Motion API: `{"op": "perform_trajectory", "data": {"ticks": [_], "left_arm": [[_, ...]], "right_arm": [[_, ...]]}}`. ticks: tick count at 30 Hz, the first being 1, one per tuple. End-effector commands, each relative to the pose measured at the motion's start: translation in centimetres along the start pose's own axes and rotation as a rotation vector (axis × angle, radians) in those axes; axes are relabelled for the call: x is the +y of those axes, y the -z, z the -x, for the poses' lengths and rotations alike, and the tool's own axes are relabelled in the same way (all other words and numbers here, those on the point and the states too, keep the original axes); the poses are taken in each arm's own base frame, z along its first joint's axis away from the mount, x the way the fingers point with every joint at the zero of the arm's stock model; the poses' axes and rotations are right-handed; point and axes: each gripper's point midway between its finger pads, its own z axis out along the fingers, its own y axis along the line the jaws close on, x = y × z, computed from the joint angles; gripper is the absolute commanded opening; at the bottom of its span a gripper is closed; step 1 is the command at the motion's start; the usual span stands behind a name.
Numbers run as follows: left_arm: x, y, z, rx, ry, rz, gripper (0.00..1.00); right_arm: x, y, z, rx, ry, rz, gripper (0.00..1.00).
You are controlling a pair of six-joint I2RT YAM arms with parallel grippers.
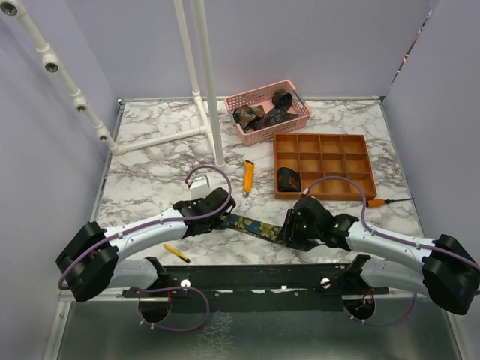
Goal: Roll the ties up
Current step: Roll the tie at the center of the board.
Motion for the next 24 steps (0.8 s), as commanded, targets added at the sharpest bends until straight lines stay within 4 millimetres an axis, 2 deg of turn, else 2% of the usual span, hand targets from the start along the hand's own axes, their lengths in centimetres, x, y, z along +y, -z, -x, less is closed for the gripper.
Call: {"op": "perform_trajectory", "data": {"ticks": [1, 6, 10, 15, 24], "left_arm": [[2.9, 0.1, -0.1, -0.037, -0.048, 0.185, 0.0], [1.5, 1.2, 1.8, -0.139, -0.18, 0.266, 0.0], [0.5, 2.2, 2.3, -0.19, -0.269, 0.313, 0.0], [-0.9, 3.1, 1.8, -0.233, -0.383, 0.364, 0.0], [-4.0, 2.8, 0.1, -0.282, -0.593, 0.47, 0.0]], "right_arm": [[-6.5, 1.1, -4.4, 0.165, 0.025, -0.238, 0.55], [-6.4, 0.7, -4.2, 0.157, 0.023, -0.231, 0.55], [-6.4, 0.5, -4.1, 0.146, 0.021, -0.229, 0.55], [-6.3, 0.5, -4.0, 0.136, 0.014, -0.22, 0.55], [-6.0, 0.5, -3.9, 0.122, 0.003, -0.196, 0.58]]}}
